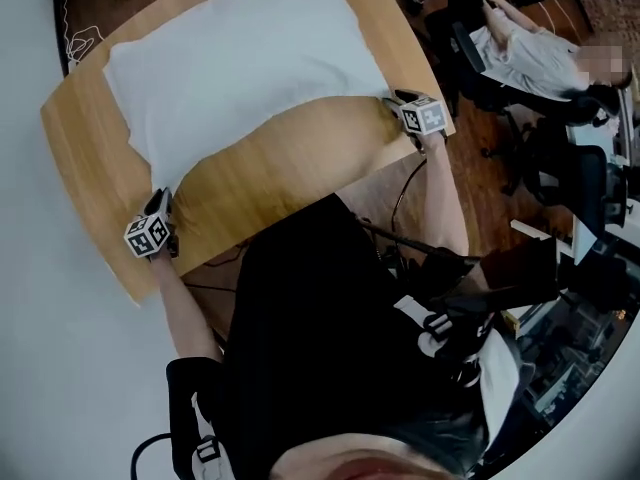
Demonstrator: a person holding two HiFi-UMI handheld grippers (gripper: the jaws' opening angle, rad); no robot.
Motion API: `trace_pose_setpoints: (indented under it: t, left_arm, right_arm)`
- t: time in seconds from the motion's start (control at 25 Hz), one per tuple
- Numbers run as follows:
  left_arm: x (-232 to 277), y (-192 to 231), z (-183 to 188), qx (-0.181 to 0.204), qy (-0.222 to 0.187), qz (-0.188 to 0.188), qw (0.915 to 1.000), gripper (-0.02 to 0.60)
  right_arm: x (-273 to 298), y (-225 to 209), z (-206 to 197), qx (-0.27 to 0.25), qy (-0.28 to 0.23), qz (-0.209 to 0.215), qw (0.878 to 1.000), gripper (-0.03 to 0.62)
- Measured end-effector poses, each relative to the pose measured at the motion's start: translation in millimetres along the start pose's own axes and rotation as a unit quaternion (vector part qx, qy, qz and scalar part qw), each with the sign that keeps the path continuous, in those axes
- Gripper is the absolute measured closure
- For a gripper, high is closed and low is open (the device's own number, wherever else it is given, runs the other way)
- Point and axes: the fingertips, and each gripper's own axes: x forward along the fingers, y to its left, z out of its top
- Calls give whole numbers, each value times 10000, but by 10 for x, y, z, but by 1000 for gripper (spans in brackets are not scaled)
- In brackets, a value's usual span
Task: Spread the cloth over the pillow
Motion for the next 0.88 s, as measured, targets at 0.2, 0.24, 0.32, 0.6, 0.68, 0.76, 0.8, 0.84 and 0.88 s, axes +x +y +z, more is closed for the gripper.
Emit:
trace_pose_setpoints:
  t: [0.2, 0.24, 0.32, 0.6, 0.68, 0.76, 0.8, 0.84, 0.88]
  left_arm:
    - [23, 22, 14, 191, 89, 8, 9998, 508]
    - [25, 22, 10, 234, 93, 13, 9997, 508]
    - [9, 15, 7, 302, 106, 38, 9995, 509]
    - [-752, -235, 687, 804, -519, 30, 9954, 530]
    - [-947, -382, 840, 996, -680, 72, 9927, 553]
    - [-920, -448, 675, 1056, -477, 80, 9932, 571]
    - [-809, -435, 492, 1012, -247, 44, 9945, 571]
    - [-661, -398, 295, 908, 4, -14, 9959, 571]
    - [-505, -347, 116, 782, 249, -72, 9966, 571]
  right_arm:
    - [-51, 72, 45, -713, -37, 120, 9974, 390]
    - [-21, 87, 99, -792, -89, 120, 9967, 390]
    - [39, 108, 196, -804, -158, 204, 9964, 399]
    - [-1385, 211, 1311, -989, -1728, 412, 9791, 585]
    - [-1778, 282, 1431, -1359, -1859, 304, 9727, 585]
    - [-1622, 207, 1087, -1539, -1281, 137, 9797, 585]
    - [-1337, 129, 810, -1580, -770, 40, 9844, 585]
    - [-977, 55, 537, -1583, -259, -18, 9871, 585]
    - [-609, 8, 313, -1538, 143, -21, 9880, 585]
